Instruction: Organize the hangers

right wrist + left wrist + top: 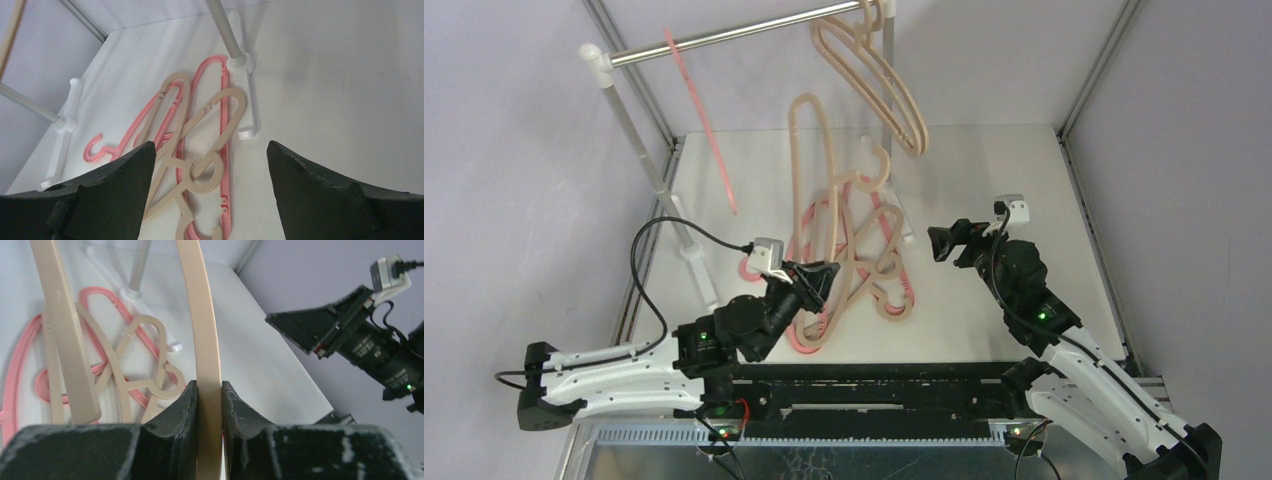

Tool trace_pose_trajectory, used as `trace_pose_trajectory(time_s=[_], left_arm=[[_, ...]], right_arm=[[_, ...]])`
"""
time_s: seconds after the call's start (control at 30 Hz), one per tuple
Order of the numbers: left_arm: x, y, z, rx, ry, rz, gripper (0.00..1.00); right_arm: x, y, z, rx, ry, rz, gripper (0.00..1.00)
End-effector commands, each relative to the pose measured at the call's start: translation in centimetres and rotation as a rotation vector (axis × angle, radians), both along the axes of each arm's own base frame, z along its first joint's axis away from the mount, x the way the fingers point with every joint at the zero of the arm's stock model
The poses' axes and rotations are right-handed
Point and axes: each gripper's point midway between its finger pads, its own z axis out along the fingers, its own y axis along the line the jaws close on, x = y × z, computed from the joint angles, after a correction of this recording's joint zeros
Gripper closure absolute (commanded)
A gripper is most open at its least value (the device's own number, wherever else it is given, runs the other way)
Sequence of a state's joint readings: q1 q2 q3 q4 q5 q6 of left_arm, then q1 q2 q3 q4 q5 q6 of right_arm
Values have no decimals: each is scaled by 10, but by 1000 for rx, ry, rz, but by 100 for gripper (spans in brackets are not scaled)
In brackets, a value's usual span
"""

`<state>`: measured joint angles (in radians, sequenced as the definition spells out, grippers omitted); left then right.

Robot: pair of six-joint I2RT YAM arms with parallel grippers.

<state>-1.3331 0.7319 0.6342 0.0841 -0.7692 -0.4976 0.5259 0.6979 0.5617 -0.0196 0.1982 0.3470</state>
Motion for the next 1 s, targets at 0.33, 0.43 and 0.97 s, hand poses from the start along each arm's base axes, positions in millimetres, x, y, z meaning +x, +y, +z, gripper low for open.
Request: trace_pose_trajectory(time_s=[0.33,0.43,0.97], left_arm=[[34,28,92,-150,-143,193,100],[45,23,107,-185,-158,194,100],[110,-4,157,-297,-221,217,100]], right_arm=[[2,4,11,30,-33,14,11],[2,3,13,26,-35,13,11],[2,0,19,24,-34,10,11]])
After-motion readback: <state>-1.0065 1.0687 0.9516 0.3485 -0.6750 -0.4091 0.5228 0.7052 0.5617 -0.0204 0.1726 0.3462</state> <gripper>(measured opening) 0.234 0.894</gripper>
